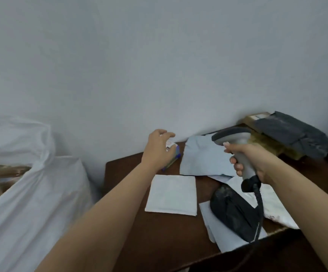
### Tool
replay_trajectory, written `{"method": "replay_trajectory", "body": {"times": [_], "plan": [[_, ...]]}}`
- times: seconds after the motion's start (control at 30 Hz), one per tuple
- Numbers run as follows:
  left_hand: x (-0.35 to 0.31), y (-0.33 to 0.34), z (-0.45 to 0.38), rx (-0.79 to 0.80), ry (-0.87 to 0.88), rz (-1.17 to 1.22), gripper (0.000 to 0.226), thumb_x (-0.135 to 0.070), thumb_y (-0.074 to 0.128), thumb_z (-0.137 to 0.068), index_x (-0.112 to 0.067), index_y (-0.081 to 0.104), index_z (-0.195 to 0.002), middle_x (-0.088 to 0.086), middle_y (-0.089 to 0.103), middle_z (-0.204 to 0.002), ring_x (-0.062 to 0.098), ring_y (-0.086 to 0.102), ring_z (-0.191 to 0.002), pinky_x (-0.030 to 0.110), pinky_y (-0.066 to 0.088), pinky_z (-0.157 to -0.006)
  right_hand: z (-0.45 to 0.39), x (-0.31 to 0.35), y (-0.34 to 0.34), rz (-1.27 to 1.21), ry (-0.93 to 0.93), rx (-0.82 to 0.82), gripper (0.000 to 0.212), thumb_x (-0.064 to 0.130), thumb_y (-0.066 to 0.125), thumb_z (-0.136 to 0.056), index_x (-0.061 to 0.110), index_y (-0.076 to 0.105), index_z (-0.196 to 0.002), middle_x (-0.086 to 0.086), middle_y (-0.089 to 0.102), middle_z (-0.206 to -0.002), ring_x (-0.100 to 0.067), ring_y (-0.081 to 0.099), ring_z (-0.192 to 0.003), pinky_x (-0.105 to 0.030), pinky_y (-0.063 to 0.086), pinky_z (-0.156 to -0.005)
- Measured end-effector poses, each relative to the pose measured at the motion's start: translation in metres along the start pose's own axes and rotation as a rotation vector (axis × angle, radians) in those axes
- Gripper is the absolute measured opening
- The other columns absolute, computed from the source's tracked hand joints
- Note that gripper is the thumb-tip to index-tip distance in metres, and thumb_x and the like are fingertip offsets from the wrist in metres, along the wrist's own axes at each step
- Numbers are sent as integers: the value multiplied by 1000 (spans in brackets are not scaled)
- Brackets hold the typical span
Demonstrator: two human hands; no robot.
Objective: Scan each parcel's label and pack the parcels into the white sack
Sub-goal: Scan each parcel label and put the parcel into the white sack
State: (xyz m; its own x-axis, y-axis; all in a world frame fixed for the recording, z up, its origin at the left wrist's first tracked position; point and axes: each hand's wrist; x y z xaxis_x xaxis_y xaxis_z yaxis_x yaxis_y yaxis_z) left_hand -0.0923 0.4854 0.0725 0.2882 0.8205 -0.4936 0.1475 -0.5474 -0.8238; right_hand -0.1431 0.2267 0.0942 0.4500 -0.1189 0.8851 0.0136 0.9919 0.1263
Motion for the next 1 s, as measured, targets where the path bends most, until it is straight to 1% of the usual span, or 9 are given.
{"method": "replay_trajectory", "body": {"times": [0.1,0.37,0.5,0.63,0.7,0.8,0.87,0.93,1.0], "plan": [[-41,45,-32,55,46,15,41,-25,61,-93,-17,57,-133,8,44,-137,21,37,-131,26,30,-106,-10,6,-56,-39,13,-71,33,35,67,-91,6,54,-102,-6,48,-56,-13,39,-36,-21,35,-35],[-152,189,-119,203,110,22,44,-22,65,-90,-9,58,-131,14,49,-131,26,42,-126,25,29,-104,-66,35,-224,-88,56,-197,31,37,67,-91,8,57,-97,-6,50,-57,-13,42,-39,-21,37,-37],[-209,266,-157,309,126,0,54,-23,69,-85,-11,53,-135,15,46,-136,29,40,-128,35,36,-108,-96,49,-310,-113,98,-249,32,39,68,-90,10,57,-97,-3,52,-55,-13,44,-38,-21,39,-38],[-244,326,-187,421,185,-240,77,-24,69,-86,-24,27,-151,10,27,-153,29,24,-142,41,31,-115,-118,53,-368,-171,114,-286,30,35,67,-92,8,56,-97,-4,48,-55,-12,41,-37,-21,37,-37],[-253,347,-200,480,221,-397,86,-13,64,-88,-28,11,-155,10,9,-161,33,6,-149,48,22,-118,-125,52,-385,-194,129,-286,30,34,67,-92,7,56,-96,-5,48,-54,-13,40,-36,-21,36,-37],[-260,370,-215,548,263,-549,94,-6,57,-92,-33,-9,-154,8,-17,-162,34,-18,-147,55,8,-118,-135,48,-404,-222,148,-284,30,34,68,-91,7,56,-96,-6,48,-55,-14,40,-37,-21,37,-38],[-260,383,-221,575,273,-592,86,-12,54,-96,-37,-5,-154,5,-23,-161,36,-24,-145,57,3,-117,-139,46,-411,-227,153,-287,30,34,68,-91,7,56,-95,-6,48,-55,-14,40,-37,-21,36,-37],[-259,389,-224,605,296,-613,64,-23,48,-99,-37,16,-153,4,-18,-162,37,-25,-145,58,-1,-117,-143,45,-415,-234,160,-288,30,34,68,-91,6,56,-95,-6,48,-55,-14,40,-37,-21,36,-37],[-254,384,-227,622,306,-606,48,-25,45,-101,-34,38,-147,2,-6,-164,36,-22,-146,57,-4,-117,-147,45,-415,-239,166,-281,30,34,67,-91,6,57,-96,-6,48,-55,-14,40,-37,-21,36,-37]]}}
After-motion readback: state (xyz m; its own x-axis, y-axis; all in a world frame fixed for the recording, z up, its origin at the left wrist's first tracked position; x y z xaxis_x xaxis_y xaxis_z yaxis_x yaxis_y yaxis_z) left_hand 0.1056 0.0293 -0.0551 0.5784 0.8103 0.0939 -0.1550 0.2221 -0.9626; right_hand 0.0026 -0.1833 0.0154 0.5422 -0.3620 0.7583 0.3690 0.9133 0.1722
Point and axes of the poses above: each hand's wrist, its own z-axis away from the middle knuckle, its own y-axis out of the palm, x = y × z
